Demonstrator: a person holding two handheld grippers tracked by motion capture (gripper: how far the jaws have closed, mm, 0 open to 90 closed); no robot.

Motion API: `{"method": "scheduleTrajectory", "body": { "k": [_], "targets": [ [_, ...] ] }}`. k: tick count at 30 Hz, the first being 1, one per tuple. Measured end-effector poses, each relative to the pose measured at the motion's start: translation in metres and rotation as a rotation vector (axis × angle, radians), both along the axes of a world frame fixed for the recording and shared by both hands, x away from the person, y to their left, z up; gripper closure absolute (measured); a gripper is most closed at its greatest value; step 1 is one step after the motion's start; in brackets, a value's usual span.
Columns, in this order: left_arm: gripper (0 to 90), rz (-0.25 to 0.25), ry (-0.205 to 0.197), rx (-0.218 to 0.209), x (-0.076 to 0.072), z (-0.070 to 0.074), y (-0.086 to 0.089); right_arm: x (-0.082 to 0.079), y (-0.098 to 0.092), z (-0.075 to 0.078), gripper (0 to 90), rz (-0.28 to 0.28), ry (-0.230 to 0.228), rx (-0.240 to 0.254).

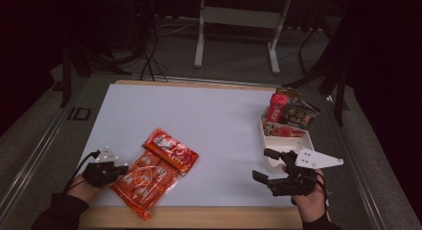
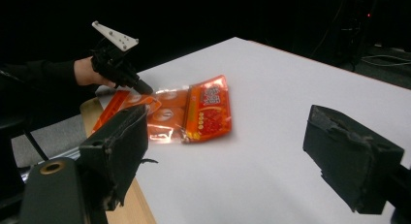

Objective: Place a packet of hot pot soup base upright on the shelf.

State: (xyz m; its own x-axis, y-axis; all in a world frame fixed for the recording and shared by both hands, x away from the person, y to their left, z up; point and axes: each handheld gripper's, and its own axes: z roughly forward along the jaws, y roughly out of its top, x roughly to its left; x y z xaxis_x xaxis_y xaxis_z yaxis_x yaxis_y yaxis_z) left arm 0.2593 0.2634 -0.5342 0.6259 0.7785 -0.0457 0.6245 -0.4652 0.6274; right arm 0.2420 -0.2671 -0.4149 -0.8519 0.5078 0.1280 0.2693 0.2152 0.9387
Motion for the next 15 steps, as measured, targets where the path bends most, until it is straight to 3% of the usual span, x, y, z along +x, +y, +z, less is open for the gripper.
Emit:
{"method": "scheduleTrajectory", "body": {
  "k": [15],
  "targets": [
    [89.8, -0.177, 0.063, -0.029, -0.003, 0.004, -0.072, 0.000, -0.001, 0.000, 16.1, 0.000, 0.003, 0.007]
  ]
}}
